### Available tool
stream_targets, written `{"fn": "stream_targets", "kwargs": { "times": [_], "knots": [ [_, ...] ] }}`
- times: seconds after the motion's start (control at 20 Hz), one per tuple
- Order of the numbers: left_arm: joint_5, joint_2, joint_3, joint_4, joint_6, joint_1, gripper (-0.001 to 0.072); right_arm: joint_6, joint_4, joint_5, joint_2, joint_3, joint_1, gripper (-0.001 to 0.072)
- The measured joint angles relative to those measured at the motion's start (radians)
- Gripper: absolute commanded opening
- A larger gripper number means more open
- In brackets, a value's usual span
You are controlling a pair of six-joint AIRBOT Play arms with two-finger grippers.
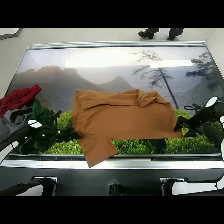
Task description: Fold the shirts.
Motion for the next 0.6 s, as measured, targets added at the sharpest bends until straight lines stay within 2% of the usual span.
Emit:
{"fn": "stream_targets", "kwargs": {
  "times": [0.05,0.1,0.15,0.4,0.6],
  "knots": [
    [-0.001,0.003,0.000,-0.003,0.004,0.000,0.0030,0.000,0.009,0.002,-0.002,-0.001,-0.003,0.0409],
    [-0.003,0.006,0.001,-0.004,0.008,0.000,0.0030,0.000,0.023,0.000,-0.004,-0.002,-0.002,0.0138],
    [-0.004,0.008,0.003,-0.005,0.014,0.000,0.0030,0.000,0.043,-0.010,-0.006,-0.002,0.000,0.0047],
    [-0.072,0.041,0.122,0.048,0.031,0.005,0.0027,-0.024,0.107,0.029,0.041,0.056,-0.001,0.0045],
    [-0.147,0.166,0.468,0.195,-0.043,0.013,0.0027,-0.053,0.196,-0.006,0.198,0.275,0.002,0.0045]
  ]
}}
